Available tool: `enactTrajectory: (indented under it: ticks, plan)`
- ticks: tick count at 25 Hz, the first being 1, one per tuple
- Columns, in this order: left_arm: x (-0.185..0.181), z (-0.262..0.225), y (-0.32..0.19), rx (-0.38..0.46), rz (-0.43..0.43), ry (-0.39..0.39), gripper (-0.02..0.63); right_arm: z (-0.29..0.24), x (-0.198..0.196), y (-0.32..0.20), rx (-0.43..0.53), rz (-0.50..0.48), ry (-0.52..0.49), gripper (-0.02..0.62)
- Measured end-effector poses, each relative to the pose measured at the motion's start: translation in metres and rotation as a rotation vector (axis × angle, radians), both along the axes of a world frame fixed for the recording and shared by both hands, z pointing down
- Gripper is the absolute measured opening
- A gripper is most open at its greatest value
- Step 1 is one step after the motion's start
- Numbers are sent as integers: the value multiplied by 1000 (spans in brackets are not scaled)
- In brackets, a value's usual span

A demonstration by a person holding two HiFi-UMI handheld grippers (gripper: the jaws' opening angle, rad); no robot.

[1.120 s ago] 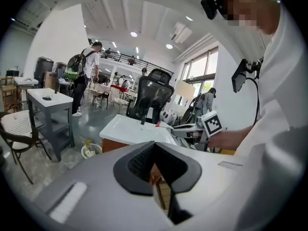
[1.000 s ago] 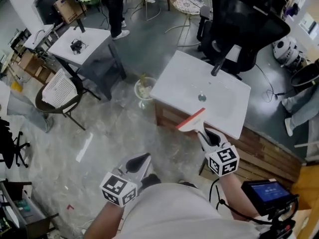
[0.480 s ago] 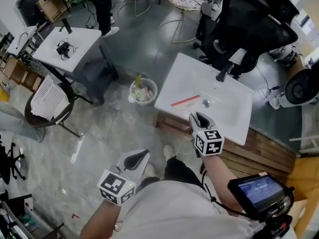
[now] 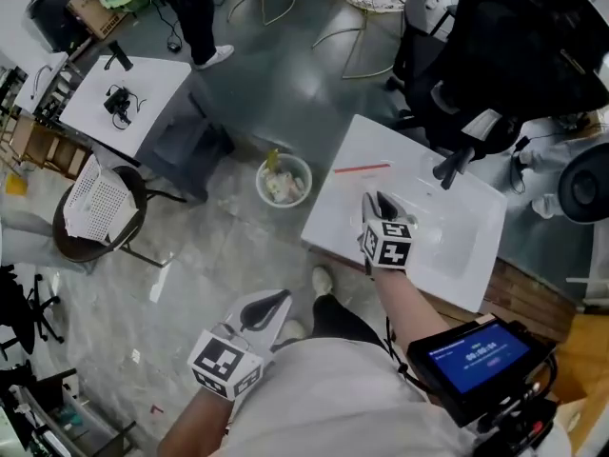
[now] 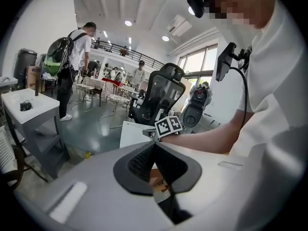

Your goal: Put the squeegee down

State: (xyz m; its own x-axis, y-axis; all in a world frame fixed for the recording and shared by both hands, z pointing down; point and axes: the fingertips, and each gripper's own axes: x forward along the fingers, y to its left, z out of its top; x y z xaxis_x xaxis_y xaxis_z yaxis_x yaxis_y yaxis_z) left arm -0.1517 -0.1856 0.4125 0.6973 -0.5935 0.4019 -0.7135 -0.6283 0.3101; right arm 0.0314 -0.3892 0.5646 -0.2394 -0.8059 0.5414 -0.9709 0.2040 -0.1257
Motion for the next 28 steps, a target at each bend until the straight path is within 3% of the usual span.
enactTrajectory:
  ticks: [6, 14, 28]
  plan:
    - [15, 2, -58, -20, -29, -16, 8, 31, 12, -66, -37, 47, -4, 97]
    - [18, 11, -93, -67, -70, -38, 8, 61, 16, -116, -95, 120, -31, 97]
    - [15, 23, -120, -115, -98, -39, 8, 89, 3, -137, -162, 134, -46, 101]
